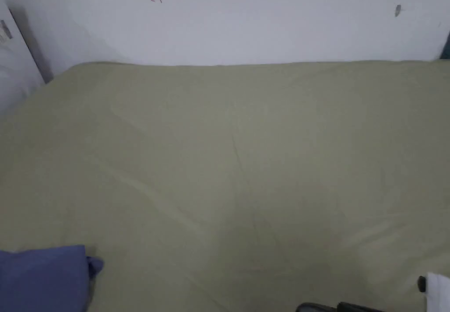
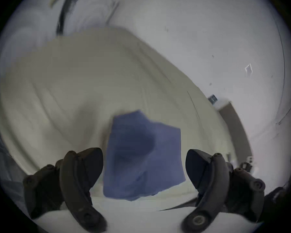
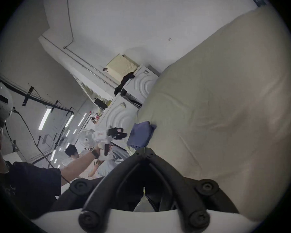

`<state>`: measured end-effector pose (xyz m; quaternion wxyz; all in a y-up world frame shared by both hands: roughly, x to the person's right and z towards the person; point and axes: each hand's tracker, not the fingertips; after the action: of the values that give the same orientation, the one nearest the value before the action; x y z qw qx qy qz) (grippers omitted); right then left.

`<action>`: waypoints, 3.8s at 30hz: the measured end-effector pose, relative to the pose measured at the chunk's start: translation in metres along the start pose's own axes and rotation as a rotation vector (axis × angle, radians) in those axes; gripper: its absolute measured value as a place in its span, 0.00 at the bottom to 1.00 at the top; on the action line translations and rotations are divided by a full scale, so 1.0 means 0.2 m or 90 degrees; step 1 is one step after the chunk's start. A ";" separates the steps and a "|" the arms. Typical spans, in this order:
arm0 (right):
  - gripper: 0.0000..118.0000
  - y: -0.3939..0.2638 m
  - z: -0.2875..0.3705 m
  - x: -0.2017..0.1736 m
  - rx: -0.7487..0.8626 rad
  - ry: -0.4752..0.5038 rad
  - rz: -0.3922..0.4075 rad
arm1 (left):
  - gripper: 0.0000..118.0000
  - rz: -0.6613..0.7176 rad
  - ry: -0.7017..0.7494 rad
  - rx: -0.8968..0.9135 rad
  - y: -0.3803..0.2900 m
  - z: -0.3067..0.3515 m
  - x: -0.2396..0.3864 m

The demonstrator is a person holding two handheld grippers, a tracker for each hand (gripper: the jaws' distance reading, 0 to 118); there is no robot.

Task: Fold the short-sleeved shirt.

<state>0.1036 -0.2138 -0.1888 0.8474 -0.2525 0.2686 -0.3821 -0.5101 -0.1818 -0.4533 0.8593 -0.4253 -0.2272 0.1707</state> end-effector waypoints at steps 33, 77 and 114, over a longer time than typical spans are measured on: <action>0.01 -0.12 0.80 -0.35 0.263 -0.722 0.322 | 0.01 -0.329 0.138 0.255 -1.26 -0.18 2.28; 1.00 0.01 0.86 -0.60 0.393 -0.583 0.336 | 1.00 -0.274 0.083 0.341 -1.15 0.05 2.29; 1.00 0.13 0.94 -0.73 0.361 -0.648 0.310 | 1.00 -0.303 0.096 0.365 -1.06 0.15 2.36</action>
<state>0.1574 -0.0421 -0.0300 0.9657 -0.0999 -0.2300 -0.0669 -0.1084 -0.0555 -0.1503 0.9733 -0.1146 -0.1988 -0.0087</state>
